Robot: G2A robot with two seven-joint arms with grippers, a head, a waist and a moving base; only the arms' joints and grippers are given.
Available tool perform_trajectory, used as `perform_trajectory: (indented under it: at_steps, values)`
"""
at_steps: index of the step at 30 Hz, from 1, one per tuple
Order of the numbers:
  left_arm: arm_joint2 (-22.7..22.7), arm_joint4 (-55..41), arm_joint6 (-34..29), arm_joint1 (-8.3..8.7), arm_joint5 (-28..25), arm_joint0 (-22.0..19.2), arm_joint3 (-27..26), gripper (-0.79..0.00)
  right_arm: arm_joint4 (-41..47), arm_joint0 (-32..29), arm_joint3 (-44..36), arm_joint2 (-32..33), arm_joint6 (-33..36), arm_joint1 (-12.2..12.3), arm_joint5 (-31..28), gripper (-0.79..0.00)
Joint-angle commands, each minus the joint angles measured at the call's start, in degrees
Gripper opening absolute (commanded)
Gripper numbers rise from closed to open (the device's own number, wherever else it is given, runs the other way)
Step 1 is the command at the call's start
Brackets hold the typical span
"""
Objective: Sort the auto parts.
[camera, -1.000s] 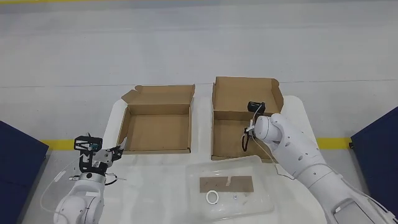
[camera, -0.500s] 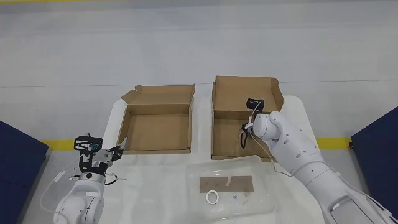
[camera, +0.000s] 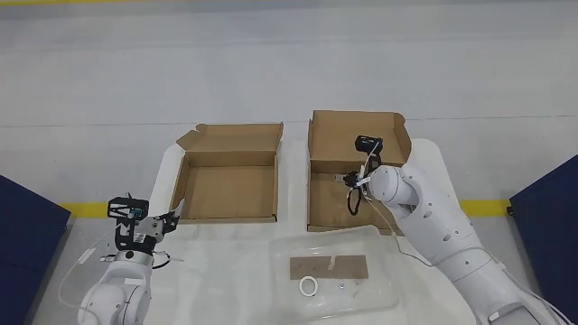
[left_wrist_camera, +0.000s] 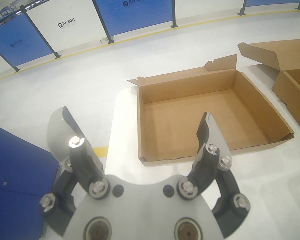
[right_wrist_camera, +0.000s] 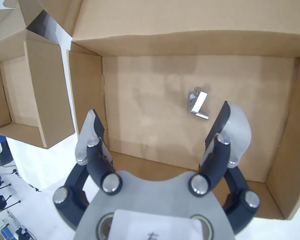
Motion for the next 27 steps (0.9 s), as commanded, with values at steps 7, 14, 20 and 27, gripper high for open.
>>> perform_trajectory:
  at_steps: [7, 14, 20, 27]
  values:
    - [0.0, 0.0, 0.0, 0.0, 0.0, 0.0, 0.0, 0.0, 0.49, -0.85, -5.26, 0.87, 0.4, 0.31, -4.87, 0.0]
    - [0.0, 0.0, 0.0, 0.0, 0.0, 0.0, 0.0, 0.0, -3.03, -4.08, -16.0, 4.87, 11.21, 2.63, -16.0, 0.0]
    - [0.0, 0.0, 0.0, 0.0, 0.0, 0.0, 0.0, 0.0, -4.96, -4.86, -18.75, 5.31, 15.95, 3.34, -20.42, 0.0]
    - [0.0, 0.0, 0.0, 0.0, 0.0, 0.0, 0.0, 0.0, -3.6, -5.88, -20.66, 4.54, 16.11, 3.36, -24.36, 0.0]
